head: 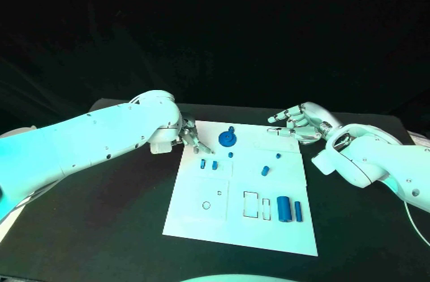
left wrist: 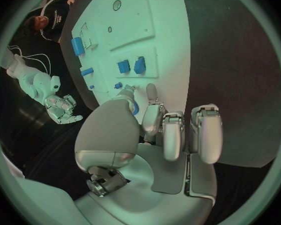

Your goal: Assemble the parts on the task board

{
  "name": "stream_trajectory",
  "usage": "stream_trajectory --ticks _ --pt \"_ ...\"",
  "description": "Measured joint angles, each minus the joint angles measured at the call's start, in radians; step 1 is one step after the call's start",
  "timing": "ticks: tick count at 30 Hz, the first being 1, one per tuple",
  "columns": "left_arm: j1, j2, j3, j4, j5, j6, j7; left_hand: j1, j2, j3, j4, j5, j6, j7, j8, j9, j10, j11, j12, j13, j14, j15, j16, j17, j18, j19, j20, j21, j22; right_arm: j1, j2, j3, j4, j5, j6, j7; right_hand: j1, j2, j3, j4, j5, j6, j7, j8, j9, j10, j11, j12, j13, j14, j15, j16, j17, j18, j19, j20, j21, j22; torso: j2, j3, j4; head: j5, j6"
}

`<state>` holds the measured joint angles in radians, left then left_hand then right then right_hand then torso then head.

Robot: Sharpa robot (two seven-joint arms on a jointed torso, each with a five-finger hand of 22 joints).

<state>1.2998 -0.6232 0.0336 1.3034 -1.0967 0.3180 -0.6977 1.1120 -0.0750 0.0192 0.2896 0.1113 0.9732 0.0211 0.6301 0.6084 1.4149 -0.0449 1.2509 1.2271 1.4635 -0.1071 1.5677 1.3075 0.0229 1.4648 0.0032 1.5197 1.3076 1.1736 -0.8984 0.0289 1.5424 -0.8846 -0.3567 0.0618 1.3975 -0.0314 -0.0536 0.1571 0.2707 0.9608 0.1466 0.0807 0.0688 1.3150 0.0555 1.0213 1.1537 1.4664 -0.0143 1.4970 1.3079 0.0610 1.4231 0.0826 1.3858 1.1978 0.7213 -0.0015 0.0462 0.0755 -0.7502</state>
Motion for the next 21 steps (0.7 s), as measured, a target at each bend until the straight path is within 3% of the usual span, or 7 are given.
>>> stream_trajectory --ticks 8,21 --pt "0.002 0.046 -0.010 -0.061 0.006 0.087 0.000 0.004 0.004 0.006 0.000 0.000 0.000 0.000 0.000 -0.003 0.000 0.000 0.000 0.000 0.000 0.000 0.000 0.000 0.000 0.000 0.000 0.000 0.000 0.000 0.001 0.000 0.001 -0.001 0.000 0.000 0.000 0.000 0.000 0.000 0.000 0.000 0.000 0.000 0.000 0.000 0.000 0.000 0.000 0.000 0.000 0.000 0.000 0.000 0.000 0.000 0.000 0.000 0.000 -0.0004 0.0006 0.002 0.001" --pt "0.002 0.089 -0.023 -0.110 0.009 0.134 0.000 0.009 0.009 0.008 -0.003 0.000 0.000 0.000 -0.004 -0.005 0.000 0.000 0.000 0.000 0.004 0.004 0.000 0.000 0.000 0.000 0.000 0.000 0.000 0.000 0.002 0.000 0.002 -0.002 0.000 0.000 0.000 0.000 0.000 0.000 0.000 0.000 0.000 0.000 0.000 0.000 0.000 0.000 0.000 0.000 0.000 0.000 0.000 0.000 0.000 0.000 0.000 0.000 0.000 -0.0010 0.0004 0.002 0.001"
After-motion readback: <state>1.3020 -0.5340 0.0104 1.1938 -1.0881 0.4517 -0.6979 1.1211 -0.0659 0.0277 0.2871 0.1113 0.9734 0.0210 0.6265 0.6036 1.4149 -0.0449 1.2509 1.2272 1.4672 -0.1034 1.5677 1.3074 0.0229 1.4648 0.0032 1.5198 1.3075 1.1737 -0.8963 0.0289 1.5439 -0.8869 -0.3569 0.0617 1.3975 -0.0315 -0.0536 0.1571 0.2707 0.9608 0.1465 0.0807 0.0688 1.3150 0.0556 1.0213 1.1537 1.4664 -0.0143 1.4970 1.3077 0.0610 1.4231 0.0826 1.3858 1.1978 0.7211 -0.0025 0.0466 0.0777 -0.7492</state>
